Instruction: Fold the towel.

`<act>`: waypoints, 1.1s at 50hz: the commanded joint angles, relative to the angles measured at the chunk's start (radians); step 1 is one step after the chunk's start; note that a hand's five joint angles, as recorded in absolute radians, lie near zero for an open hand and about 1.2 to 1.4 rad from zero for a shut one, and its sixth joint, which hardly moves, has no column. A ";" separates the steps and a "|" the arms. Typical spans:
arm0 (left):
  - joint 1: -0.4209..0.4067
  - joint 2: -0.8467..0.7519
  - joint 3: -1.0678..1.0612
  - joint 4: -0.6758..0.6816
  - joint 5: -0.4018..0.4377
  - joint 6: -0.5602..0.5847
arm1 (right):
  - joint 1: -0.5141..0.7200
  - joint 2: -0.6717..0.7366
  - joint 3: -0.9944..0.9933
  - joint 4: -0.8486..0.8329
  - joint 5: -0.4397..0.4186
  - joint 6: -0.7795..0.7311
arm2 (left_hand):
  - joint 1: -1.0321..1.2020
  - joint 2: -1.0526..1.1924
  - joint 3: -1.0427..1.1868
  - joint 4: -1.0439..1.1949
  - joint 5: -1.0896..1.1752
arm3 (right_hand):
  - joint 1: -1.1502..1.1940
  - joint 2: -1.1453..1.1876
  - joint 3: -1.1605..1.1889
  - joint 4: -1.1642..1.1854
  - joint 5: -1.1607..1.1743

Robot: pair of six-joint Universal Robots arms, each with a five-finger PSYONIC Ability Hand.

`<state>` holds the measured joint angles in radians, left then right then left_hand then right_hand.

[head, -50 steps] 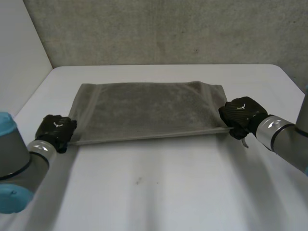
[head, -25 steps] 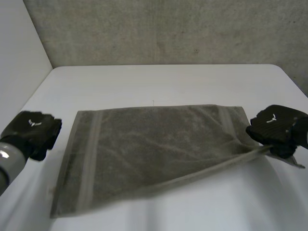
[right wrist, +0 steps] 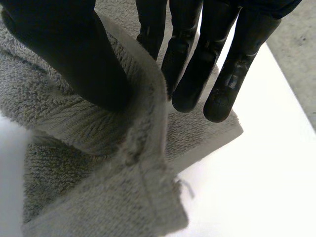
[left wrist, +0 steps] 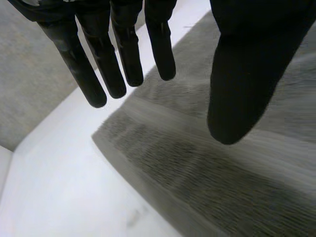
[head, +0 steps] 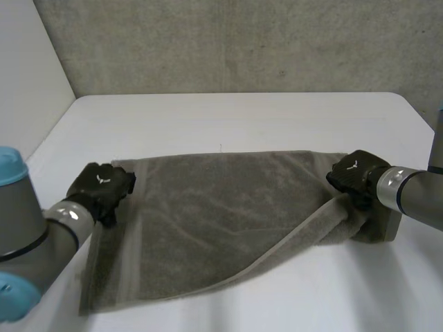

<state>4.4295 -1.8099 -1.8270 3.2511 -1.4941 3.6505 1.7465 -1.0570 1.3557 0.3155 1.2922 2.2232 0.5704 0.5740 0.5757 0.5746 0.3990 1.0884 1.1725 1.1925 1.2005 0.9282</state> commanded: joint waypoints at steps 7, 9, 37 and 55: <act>-0.019 0.267 -0.241 -0.157 0.103 -0.072 | -0.007 -0.049 0.105 -0.066 -0.005 0.000 | 0.013 0.010 0.008 0.009 0.010 | 0.308 0.224 0.204 0.196 0.294; -0.021 0.271 -0.264 -0.156 0.104 -0.072 | -0.007 -0.049 0.114 -0.066 -0.005 -0.002 | 0.010 0.007 0.005 0.006 0.007 | 0.308 0.224 0.204 0.196 0.294; -0.116 0.184 -0.397 0.028 0.091 -0.084 | -0.005 -0.054 0.152 -0.089 -0.007 -0.002 | 0.081 0.077 0.075 0.076 0.077 | 0.308 0.224 0.204 0.196 0.294; -0.102 0.107 -0.397 0.165 0.091 -0.084 | -0.004 -0.054 0.161 -0.089 -0.011 -0.002 | 0.350 0.347 0.345 0.346 0.347 | 0.308 0.224 0.204 0.196 0.294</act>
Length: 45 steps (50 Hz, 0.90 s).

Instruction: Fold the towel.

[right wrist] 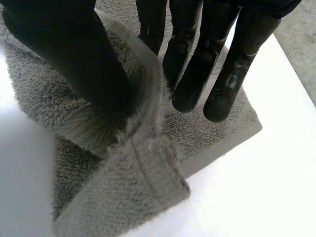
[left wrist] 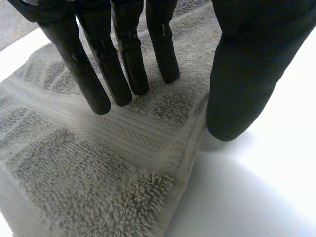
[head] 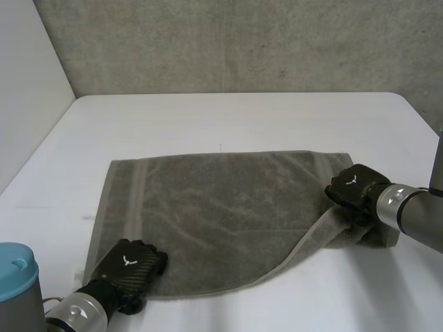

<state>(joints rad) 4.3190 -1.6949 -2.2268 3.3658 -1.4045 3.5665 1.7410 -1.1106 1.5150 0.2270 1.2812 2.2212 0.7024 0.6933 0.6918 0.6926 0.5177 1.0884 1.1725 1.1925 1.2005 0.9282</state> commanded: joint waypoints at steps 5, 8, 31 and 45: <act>0.010 -0.022 0.004 0.052 0.001 0.000 | 0.002 -0.002 0.002 0.000 0.000 0.000 | 0.289 0.298 0.300 0.299 0.299 | 0.308 0.224 0.204 0.196 0.294; 0.013 -0.022 0.007 0.053 -0.001 0.000 | 0.002 -0.002 0.002 0.000 0.001 0.000 | 0.383 0.392 0.394 0.393 0.393 | 0.308 0.224 0.204 0.196 0.294; 0.096 -0.146 0.174 0.115 -0.057 0.008 | 0.003 0.003 -0.024 -0.115 0.001 0.113 | 0.694 0.703 0.704 0.704 0.704 | 0.308 0.224 0.204 0.196 0.294; 0.116 -0.388 0.565 0.185 -0.056 0.011 | 0.028 0.120 -0.167 -0.278 0.010 0.172 | 0.694 0.703 0.704 0.704 0.704 | 0.308 0.224 0.204 0.196 0.294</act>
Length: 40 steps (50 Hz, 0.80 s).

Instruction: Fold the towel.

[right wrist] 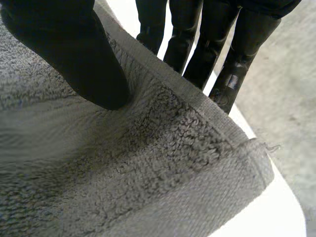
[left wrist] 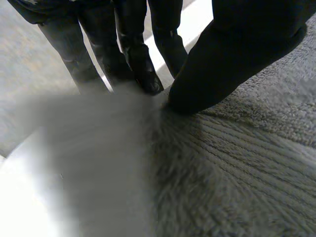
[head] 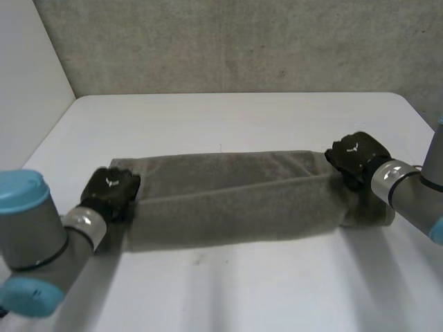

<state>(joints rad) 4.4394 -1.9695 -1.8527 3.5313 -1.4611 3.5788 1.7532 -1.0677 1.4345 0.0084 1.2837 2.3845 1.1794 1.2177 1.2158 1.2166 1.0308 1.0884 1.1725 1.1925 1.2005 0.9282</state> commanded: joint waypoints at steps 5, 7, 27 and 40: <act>-0.015 -0.201 0.308 0.075 0.001 0.002 | 0.032 0.176 -0.170 -0.168 0.012 0.048 | 0.217 0.179 0.180 0.180 0.191 | 0.308 0.224 0.204 0.196 0.294; -0.017 -0.232 0.346 0.097 0.001 0.002 | 0.034 0.199 -0.189 -0.206 0.016 0.062 | 0.217 0.179 0.180 0.180 0.191 | 0.308 0.224 0.204 0.196 0.294; -0.017 -0.538 0.677 0.146 0.038 0.025 | 0.048 0.476 -0.445 -0.354 0.063 0.085 | 0.217 0.179 0.180 0.180 0.191 | 0.308 0.224 0.204 0.196 0.294; -0.018 -0.572 0.684 0.274 0.039 0.038 | 0.051 0.551 -0.526 -0.335 0.051 0.074 | -0.411 -0.449 -0.447 -0.448 -0.436 | -0.914 -0.998 -1.018 -1.026 -0.928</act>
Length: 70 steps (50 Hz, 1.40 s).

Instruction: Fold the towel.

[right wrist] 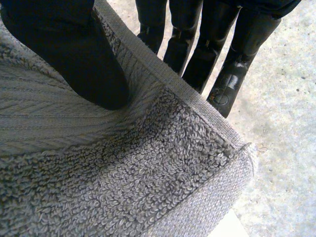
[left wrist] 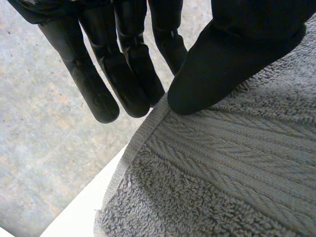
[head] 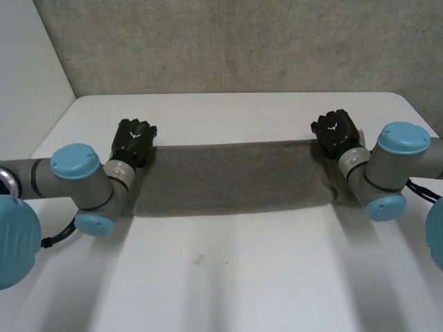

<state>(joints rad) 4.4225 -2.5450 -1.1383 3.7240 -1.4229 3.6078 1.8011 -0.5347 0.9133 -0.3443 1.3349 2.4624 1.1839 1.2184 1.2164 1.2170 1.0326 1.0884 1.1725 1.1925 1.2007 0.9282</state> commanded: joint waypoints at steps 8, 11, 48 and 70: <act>-0.017 0.129 -0.142 0.157 -0.001 0.026 | 0.015 -0.134 0.064 0.011 -0.003 0.030 | -1.009 -1.044 -1.042 -1.042 -1.033 | -0.914 -0.998 -1.018 -1.026 -0.928; -0.017 0.230 -0.204 0.174 -0.002 0.020 | 0.012 -0.245 0.117 0.010 -0.005 0.075 | -1.009 -1.044 -1.042 -1.042 -1.033 | -0.914 -0.998 -1.018 -1.026 -0.928; -0.015 0.916 -0.736 -0.472 -0.096 -0.390 | -0.213 -0.657 0.708 0.239 -0.127 0.310 | -1.009 -1.044 -1.042 -1.042 -1.033 | -0.584 -0.668 -0.688 -0.696 -0.598; -0.006 0.902 -0.804 -0.337 -0.099 -0.396 | -0.247 -0.446 0.681 0.106 -0.154 0.293 | -1.009 -1.044 -1.042 -1.042 -1.033 | -0.455 -0.539 -0.559 -0.567 -0.469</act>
<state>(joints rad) 4.4124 -1.6380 -1.9359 3.3721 -1.5206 3.2122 1.5529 -1.0048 1.6038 -0.2420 1.1787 2.7567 0.1783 0.1668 0.1667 0.1687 0.0300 0.4895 0.4842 0.4926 0.4902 0.2966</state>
